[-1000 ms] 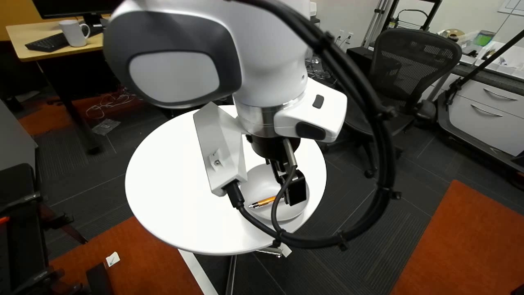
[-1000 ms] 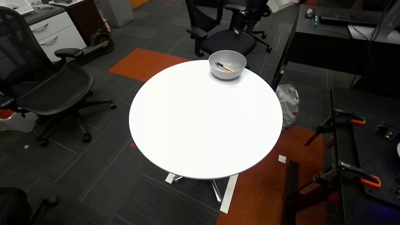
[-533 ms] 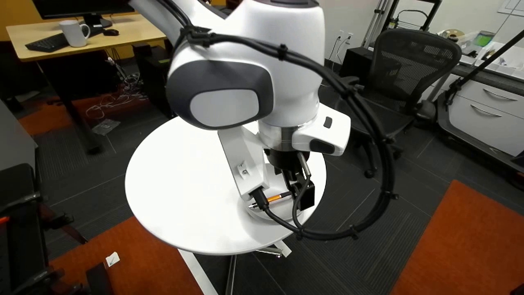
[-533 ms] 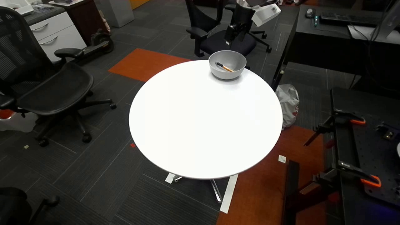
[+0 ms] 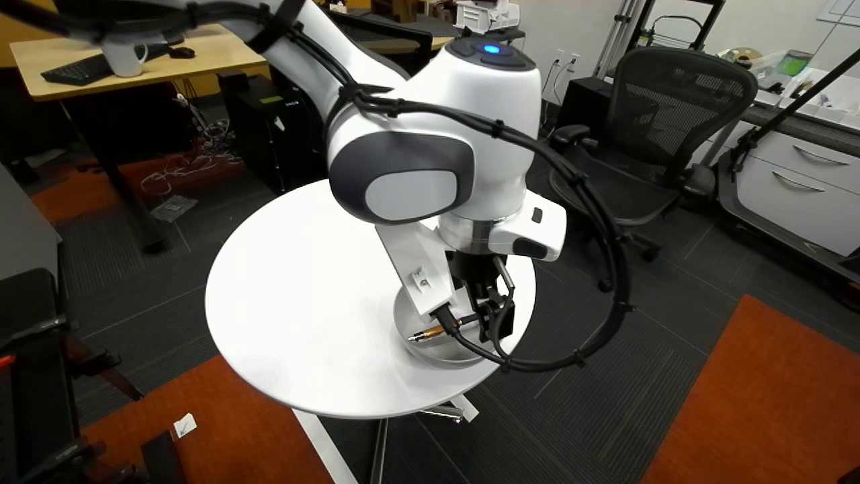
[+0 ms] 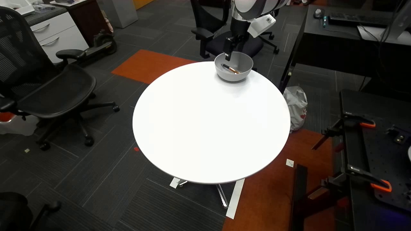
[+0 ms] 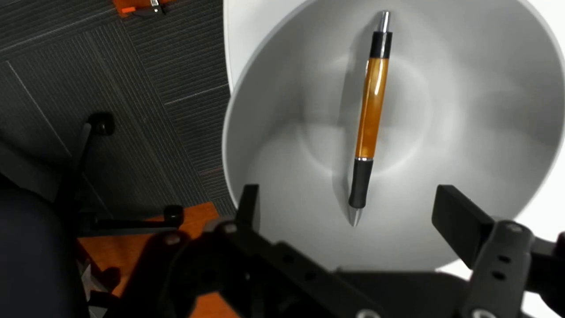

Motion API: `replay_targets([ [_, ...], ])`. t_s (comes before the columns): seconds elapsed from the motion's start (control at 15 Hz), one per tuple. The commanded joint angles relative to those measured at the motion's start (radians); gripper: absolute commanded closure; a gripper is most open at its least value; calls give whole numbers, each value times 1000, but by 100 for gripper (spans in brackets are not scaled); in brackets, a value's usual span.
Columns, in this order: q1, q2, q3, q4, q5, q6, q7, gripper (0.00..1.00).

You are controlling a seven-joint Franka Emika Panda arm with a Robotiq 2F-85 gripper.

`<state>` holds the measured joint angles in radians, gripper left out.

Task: Take the pen out of the bowl, put it on the table then put it back in the bowl

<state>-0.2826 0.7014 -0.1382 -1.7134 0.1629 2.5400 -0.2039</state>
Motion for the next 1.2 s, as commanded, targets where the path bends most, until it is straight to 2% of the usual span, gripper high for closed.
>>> replay_targets([
  [0.0, -29, 58, 26, 102, -16, -81, 19, 0],
  [0.87, -41, 202, 47, 291, -12, -235, 27, 0],
  [0.93, -41, 211, 45, 301, -13, -238, 30, 25],
  [1.0, -42, 219, 45, 311, -14, -245, 29, 26],
  [1.13, -45, 230, 45, 331, -13, -250, 31, 41],
])
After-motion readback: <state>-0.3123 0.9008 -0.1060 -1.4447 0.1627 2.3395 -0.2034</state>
